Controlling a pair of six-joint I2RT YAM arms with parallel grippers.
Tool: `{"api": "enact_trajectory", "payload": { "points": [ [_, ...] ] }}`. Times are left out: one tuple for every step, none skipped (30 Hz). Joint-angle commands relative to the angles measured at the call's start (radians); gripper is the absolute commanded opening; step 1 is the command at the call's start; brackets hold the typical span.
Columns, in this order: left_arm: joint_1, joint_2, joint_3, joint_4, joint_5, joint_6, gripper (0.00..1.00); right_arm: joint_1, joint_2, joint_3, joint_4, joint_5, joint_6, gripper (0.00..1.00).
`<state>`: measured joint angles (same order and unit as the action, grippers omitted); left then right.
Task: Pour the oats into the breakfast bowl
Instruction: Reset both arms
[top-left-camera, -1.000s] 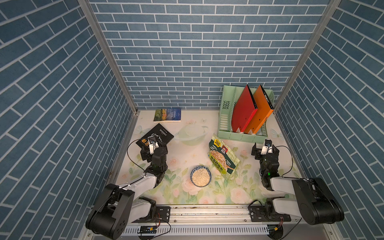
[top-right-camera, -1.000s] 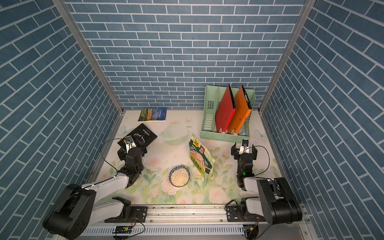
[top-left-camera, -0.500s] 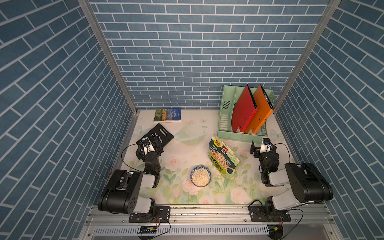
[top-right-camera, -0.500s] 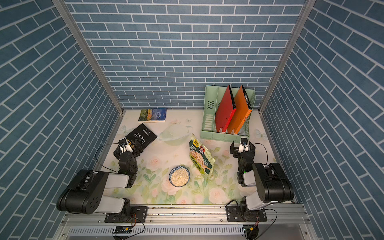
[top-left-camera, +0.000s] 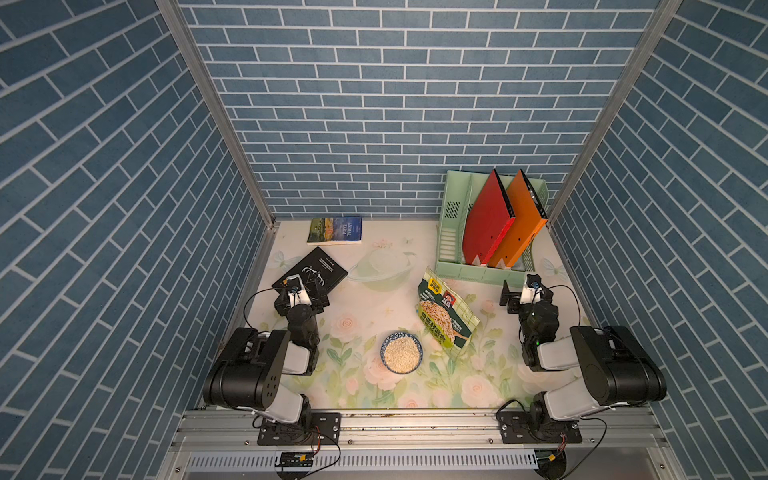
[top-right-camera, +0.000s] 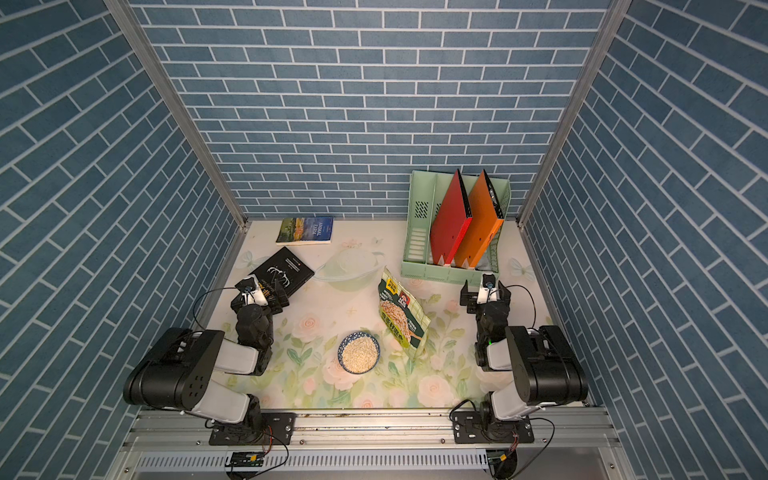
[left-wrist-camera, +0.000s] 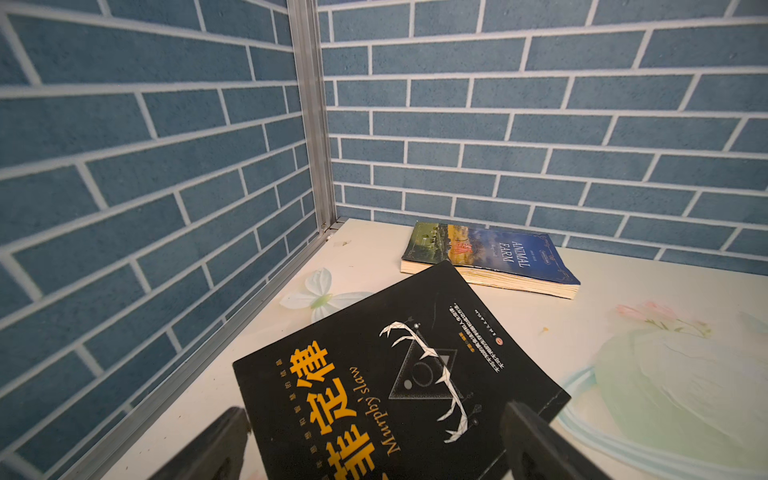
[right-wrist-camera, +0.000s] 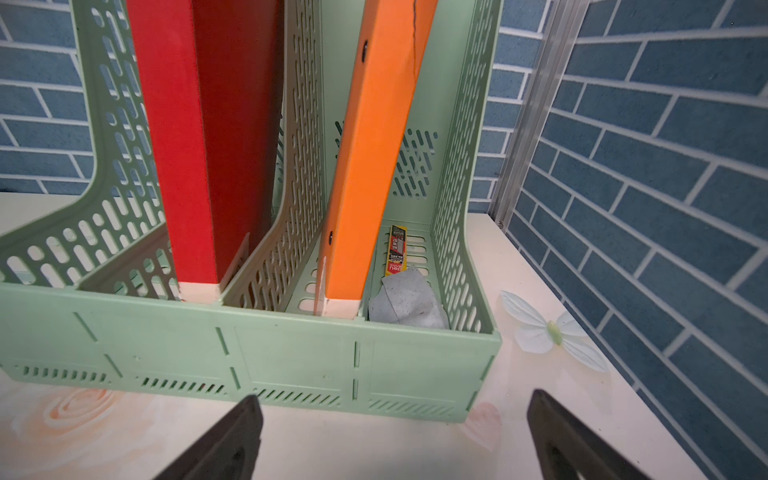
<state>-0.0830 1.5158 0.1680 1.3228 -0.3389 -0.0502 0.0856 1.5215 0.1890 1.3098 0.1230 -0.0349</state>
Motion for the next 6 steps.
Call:
{"api": "enact_trajectory", "payload": {
  "points": [
    [0.005, -0.001, 0.019, 0.013, 0.046, 0.016, 1.00, -0.007, 0.007, 0.012, 0.008, -0.007, -0.009, 1.00],
    [0.006, -0.001, 0.018, 0.013, 0.050, 0.016, 1.00, -0.007, 0.008, 0.012, 0.006, -0.008, -0.010, 1.00],
    [0.006, 0.000, 0.020, 0.012, 0.050, 0.015, 1.00, -0.007, 0.008, 0.012, 0.008, -0.008, -0.010, 1.00],
    [0.006, 0.000, 0.021, 0.011, 0.052, 0.015, 1.00, -0.007, 0.007, 0.012, 0.008, -0.007, -0.010, 1.00],
    [0.006, 0.001, 0.020, 0.011, 0.052, 0.015, 1.00, -0.007, 0.005, 0.011, 0.008, -0.007, -0.010, 1.00],
    [0.006, -0.001, 0.018, 0.012, 0.052, 0.014, 1.00, -0.007, 0.005, 0.009, 0.009, -0.008, -0.012, 1.00]
  ]
}}
